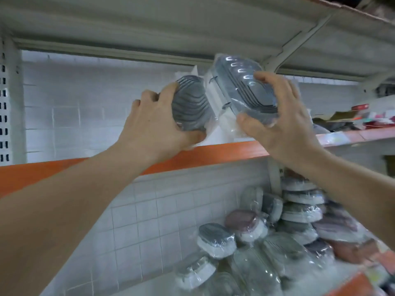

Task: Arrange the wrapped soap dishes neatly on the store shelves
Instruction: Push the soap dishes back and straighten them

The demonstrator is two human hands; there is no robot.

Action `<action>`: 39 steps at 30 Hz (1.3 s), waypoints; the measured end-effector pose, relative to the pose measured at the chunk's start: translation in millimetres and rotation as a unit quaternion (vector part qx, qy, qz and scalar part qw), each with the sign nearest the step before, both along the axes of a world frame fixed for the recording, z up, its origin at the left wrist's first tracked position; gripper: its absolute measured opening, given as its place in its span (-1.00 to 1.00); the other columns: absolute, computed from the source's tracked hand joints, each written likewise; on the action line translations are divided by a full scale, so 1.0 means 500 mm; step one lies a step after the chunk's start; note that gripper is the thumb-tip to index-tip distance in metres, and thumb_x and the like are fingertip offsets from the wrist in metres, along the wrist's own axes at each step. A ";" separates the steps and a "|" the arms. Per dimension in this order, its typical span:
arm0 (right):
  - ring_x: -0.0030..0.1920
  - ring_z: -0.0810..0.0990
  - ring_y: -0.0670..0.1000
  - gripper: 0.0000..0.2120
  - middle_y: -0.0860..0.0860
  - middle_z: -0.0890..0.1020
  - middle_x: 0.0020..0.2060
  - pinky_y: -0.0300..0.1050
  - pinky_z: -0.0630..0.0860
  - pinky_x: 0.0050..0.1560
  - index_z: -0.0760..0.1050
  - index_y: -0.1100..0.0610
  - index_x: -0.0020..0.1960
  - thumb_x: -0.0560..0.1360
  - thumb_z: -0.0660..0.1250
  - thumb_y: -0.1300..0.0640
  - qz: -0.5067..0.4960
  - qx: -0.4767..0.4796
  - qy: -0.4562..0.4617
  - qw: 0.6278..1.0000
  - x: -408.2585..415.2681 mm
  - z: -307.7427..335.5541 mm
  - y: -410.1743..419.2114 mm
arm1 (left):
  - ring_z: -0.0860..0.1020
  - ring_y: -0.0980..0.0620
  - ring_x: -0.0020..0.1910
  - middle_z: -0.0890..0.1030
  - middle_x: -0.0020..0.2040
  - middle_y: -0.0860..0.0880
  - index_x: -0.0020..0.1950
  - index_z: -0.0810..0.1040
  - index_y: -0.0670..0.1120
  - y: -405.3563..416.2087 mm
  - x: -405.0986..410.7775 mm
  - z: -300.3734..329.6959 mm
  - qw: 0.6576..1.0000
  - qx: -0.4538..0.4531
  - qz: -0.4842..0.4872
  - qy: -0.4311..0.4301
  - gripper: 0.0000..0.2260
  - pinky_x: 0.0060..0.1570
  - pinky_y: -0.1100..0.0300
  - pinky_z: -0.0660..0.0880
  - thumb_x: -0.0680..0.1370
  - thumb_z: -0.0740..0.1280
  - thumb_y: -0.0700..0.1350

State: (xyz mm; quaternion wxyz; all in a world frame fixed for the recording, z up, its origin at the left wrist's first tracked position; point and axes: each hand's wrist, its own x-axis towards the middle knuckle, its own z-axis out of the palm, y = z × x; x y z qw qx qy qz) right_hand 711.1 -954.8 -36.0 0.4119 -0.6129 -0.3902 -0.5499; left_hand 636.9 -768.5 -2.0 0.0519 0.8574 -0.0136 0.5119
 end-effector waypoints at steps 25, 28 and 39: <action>0.23 0.29 -0.20 -0.46 0.02 0.38 0.26 -0.58 0.13 0.21 0.42 0.14 0.28 0.36 0.34 -0.06 -0.025 -0.151 0.151 0.977 0.410 -0.368 -0.374 | 0.27 -0.08 0.32 0.26 0.37 -0.04 0.48 0.09 0.13 -0.282 0.355 -0.388 0.970 -0.090 0.057 0.217 -0.17 0.24 0.10 0.30 0.32 0.40 0.26; 0.23 0.32 -0.15 -0.51 -0.07 0.33 0.29 -0.43 0.17 0.12 0.39 0.06 0.31 0.42 0.41 0.06 -0.028 -0.169 0.239 0.956 0.470 -0.360 -0.339 | 0.32 -0.12 0.30 0.30 0.33 -0.10 0.46 0.15 0.06 -0.270 0.410 -0.389 0.957 -0.163 0.097 0.220 -0.22 0.20 0.06 0.34 0.35 0.38 0.26; 0.50 -0.07 0.17 -0.52 0.06 0.08 0.49 0.15 0.13 0.41 0.15 0.03 0.48 0.61 0.04 -0.11 -0.192 -0.285 0.346 0.873 0.713 -0.224 -0.152 | 0.34 -0.12 0.25 0.20 0.26 -0.06 0.39 0.15 -0.10 -0.216 0.643 -0.372 0.910 -0.365 0.018 0.195 -0.28 0.26 0.00 0.34 0.41 0.37 0.21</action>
